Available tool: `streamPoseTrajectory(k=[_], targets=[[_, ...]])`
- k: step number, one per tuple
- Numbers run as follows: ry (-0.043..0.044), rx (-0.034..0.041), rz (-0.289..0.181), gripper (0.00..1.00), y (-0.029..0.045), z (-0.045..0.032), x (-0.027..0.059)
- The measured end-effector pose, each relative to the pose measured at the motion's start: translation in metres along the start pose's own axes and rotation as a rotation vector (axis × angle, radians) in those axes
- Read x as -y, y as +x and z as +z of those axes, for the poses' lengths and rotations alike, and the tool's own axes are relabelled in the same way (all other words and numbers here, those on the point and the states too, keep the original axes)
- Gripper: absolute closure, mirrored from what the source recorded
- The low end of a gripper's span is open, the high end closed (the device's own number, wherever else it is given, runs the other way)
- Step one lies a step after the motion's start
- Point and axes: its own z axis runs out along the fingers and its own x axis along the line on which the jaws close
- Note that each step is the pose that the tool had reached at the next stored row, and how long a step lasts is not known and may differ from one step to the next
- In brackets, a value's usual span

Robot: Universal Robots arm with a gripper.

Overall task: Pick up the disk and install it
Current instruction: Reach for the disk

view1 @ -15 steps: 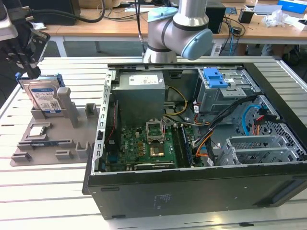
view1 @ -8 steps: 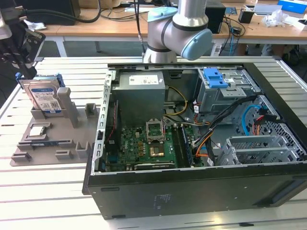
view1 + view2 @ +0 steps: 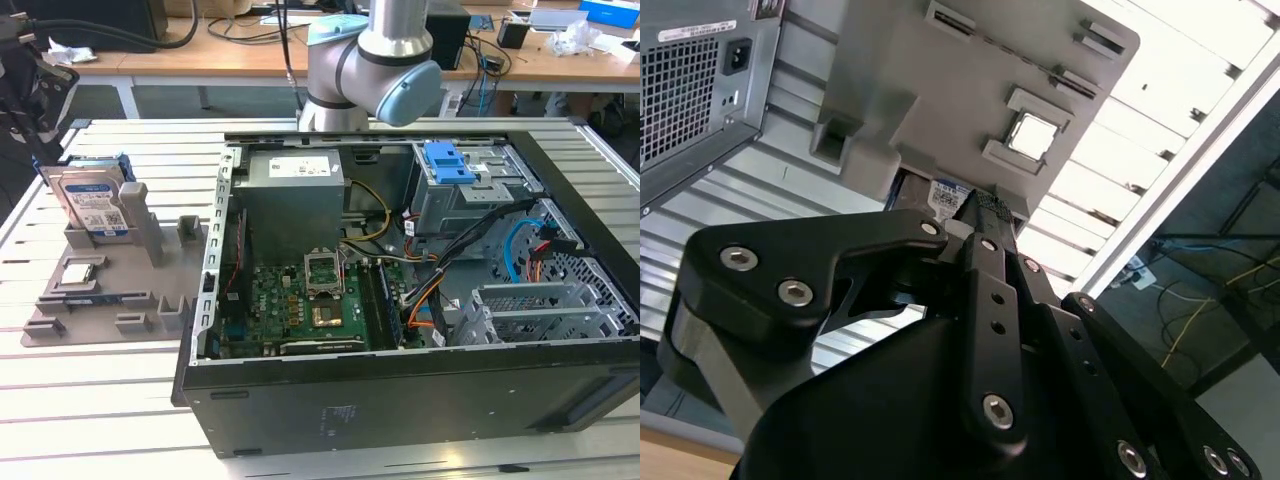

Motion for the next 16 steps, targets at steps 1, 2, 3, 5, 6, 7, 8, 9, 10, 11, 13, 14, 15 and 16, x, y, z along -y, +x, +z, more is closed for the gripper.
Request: streamPoseTrajectory(k=[1, 2, 3, 5, 6, 7, 8, 9, 10, 11, 13, 14, 15, 16], targets=[[0.0000, 0.0000, 0.000, 0.89, 0.0015, 0.0000, 0.0000], [0.0000, 0.0000, 0.000, 0.89, 0.0029, 0.0001, -0.0001], [0.0000, 0.0000, 0.000, 0.89, 0.0051, 0.0001, -0.0006], [0.0000, -0.0001, 0.000, 0.89, 0.0099, 0.0001, -0.0026], [0.0000, 0.0000, 0.000, 0.89, 0.0135, 0.0001, -0.0044], [0.0000, 0.0001, 0.000, 0.89, 0.0172, 0.0002, -0.0062], [0.0000, 0.0001, 0.000, 0.89, 0.0196, 0.0003, -0.0080], [0.0000, 0.0001, 0.000, 0.89, 0.0211, 0.0005, -0.0090], [0.0003, 0.0000, 0.000, 0.89, 0.0229, 0.0005, -0.0102], [0.0033, 0.0003, 0.000, 0.89, 0.0264, 0.0007, -0.0124], [0.0301, 0.0023, -0.001, 0.89, 0.0338, 0.0008, -0.0168], [0.0432, 0.0032, -0.001, 0.89, 0.0367, 0.0009, -0.0193], [0.0459, 0.0034, -0.001, 0.89, 0.0374, 0.0011, -0.0210], [0.0484, 0.0037, -0.001, 0.89, 0.0375, 0.0012, -0.0217]])
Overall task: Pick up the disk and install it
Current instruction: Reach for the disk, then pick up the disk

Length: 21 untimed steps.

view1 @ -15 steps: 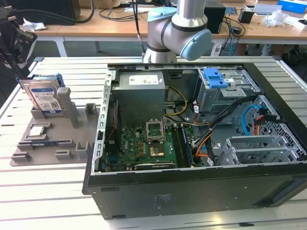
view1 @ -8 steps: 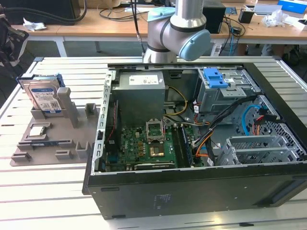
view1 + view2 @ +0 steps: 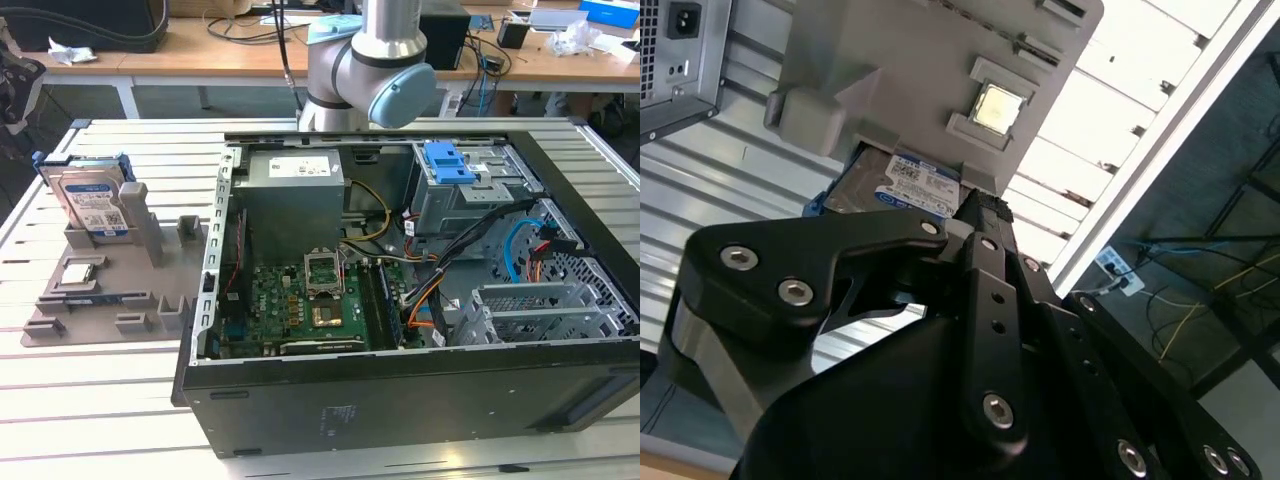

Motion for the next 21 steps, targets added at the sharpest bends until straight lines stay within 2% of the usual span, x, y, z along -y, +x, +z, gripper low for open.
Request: streamPoseTrajectory(k=[14, 17, 19, 21], targets=[[0.0020, 0.0001, 0.000, 0.89, 0.0000, 0.0000, -0.0001], [0.0008, 0.0004, -0.042, 0.89, 0.0000, 0.0000, -0.0002], [-0.0006, 0.0006, -0.096, 0.89, 0.0000, 0.0000, -0.0001], [-0.0015, 0.0006, -0.131, 0.89, 0.0001, -0.0001, -0.0001]])
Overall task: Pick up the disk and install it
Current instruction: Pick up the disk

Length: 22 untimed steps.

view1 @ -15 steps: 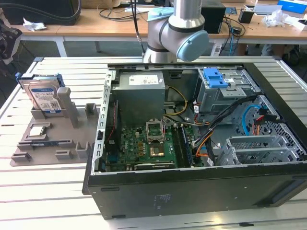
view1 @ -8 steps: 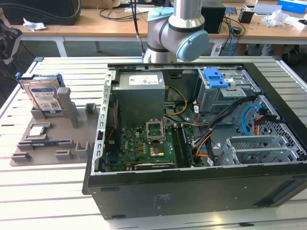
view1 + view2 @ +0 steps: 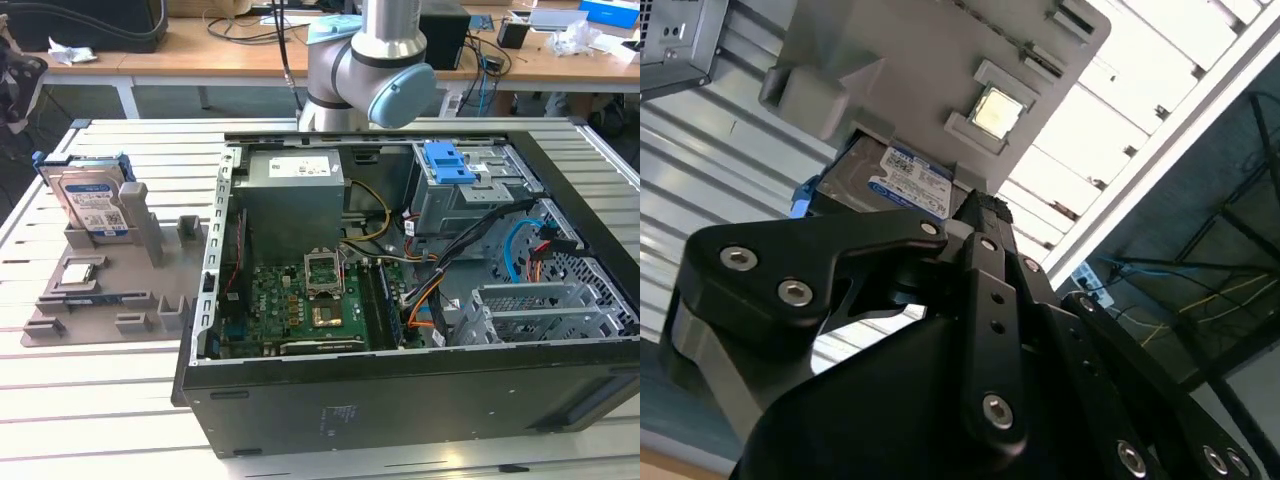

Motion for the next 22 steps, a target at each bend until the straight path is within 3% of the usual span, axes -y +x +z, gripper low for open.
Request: streamPoseTrajectory(k=[6, 9, 11, 22], targets=[[-0.0042, 0.0009, -0.153, 0.89, 0.0000, 0.0000, 0.0000], [-0.0077, 0.0016, -0.282, 0.89, 0.0000, 0.0000, 0.0000], [-0.0092, 0.0019, -0.338, 0.89, 0.0000, 0.0001, 0.0000], [-0.0148, 0.0030, -0.544, 0.89, 0.0000, 0.0000, 0.0000]])
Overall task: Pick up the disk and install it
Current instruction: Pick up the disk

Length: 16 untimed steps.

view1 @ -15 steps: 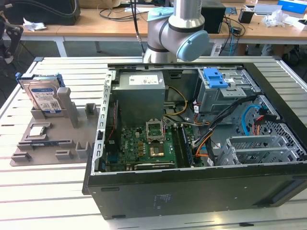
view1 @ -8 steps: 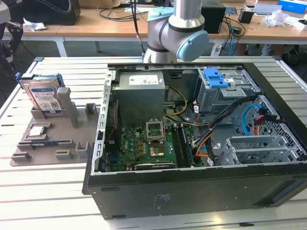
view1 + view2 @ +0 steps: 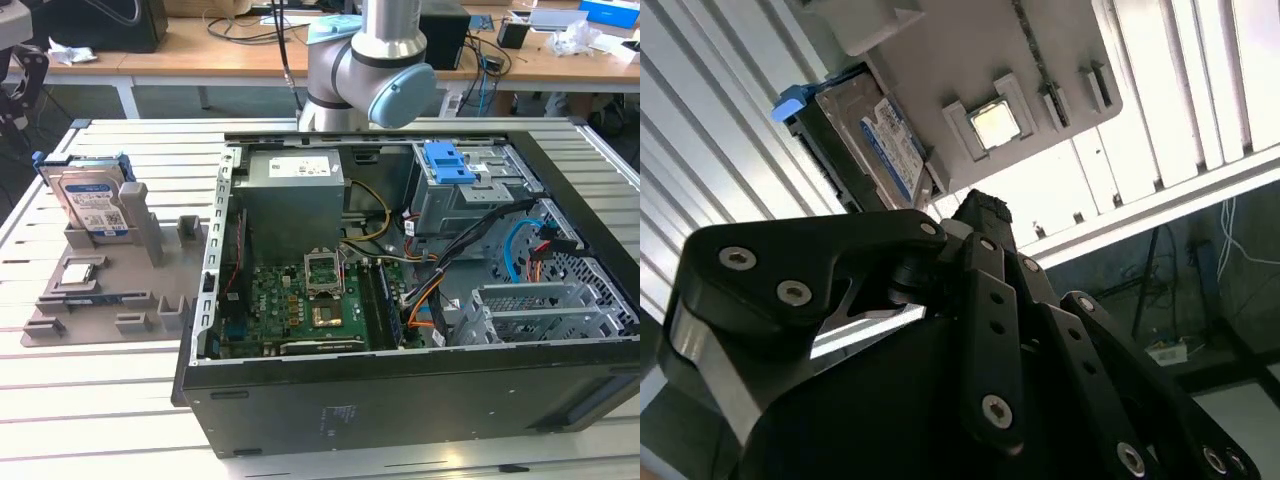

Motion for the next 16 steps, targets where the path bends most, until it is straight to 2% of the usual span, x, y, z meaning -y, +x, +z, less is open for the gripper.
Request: streamPoseTrajectory(k=[16], targets=[[-0.0071, 0.0015, -0.262, 0.89, 0.0000, 0.0000, 0.0000]])
